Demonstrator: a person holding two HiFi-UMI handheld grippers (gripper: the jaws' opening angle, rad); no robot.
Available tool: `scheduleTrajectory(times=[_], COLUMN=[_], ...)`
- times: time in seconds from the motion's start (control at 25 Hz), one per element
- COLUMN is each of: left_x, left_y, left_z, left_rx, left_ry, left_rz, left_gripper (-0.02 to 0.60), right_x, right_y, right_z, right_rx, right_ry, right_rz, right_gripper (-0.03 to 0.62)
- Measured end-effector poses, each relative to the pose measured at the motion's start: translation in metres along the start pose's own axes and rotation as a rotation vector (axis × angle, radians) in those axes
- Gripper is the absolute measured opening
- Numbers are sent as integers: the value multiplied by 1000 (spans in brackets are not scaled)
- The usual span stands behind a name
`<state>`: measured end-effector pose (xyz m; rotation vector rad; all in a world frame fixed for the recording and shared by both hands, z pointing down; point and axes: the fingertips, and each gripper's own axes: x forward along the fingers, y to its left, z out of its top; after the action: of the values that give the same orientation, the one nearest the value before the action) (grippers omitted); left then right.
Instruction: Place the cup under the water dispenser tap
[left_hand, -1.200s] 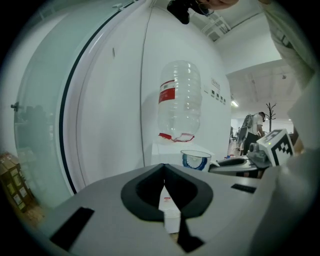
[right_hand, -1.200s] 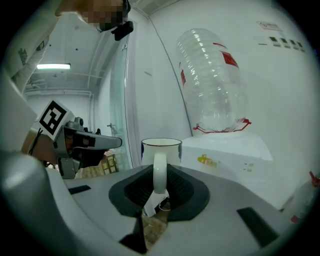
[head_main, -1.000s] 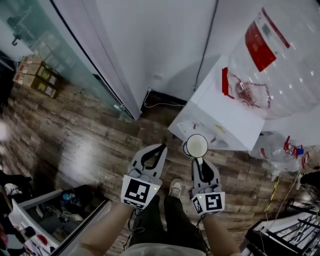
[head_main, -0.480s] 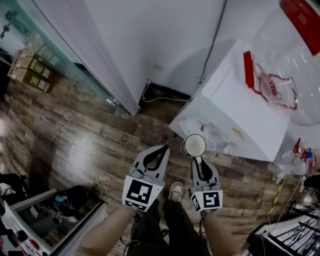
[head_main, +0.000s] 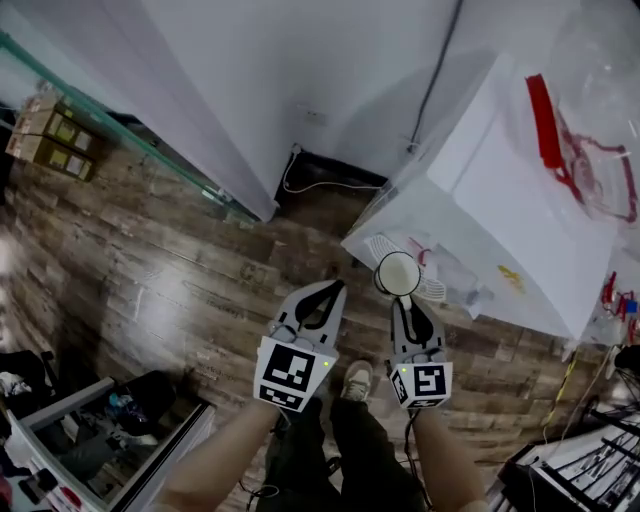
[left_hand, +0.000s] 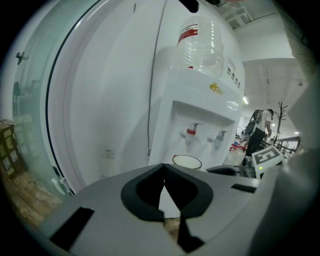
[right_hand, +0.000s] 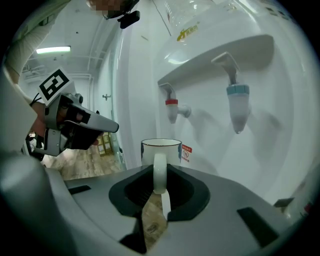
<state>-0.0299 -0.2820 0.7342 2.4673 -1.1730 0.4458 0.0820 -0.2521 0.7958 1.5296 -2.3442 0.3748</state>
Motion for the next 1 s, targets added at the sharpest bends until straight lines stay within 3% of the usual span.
scheduleTrajectory(times=[0.36,0.6,1.0], left_x=[23,29,33], left_y=[11,19,17], left_z=[-25,-40,-56], left_rx=[-73,-99,-131], left_ry=[37,65,111], left_rz=[-10,-5,-16], left_gripper=[6,6,6], right_x=[42,50,53], right_y=[-22,-22,-25], right_z=[-27,-35,-43], right_rx=[-3,-53,8], right_ry=[6,-15,-7], right_rz=[-75,-74,-67], right_gripper=[66,66,76])
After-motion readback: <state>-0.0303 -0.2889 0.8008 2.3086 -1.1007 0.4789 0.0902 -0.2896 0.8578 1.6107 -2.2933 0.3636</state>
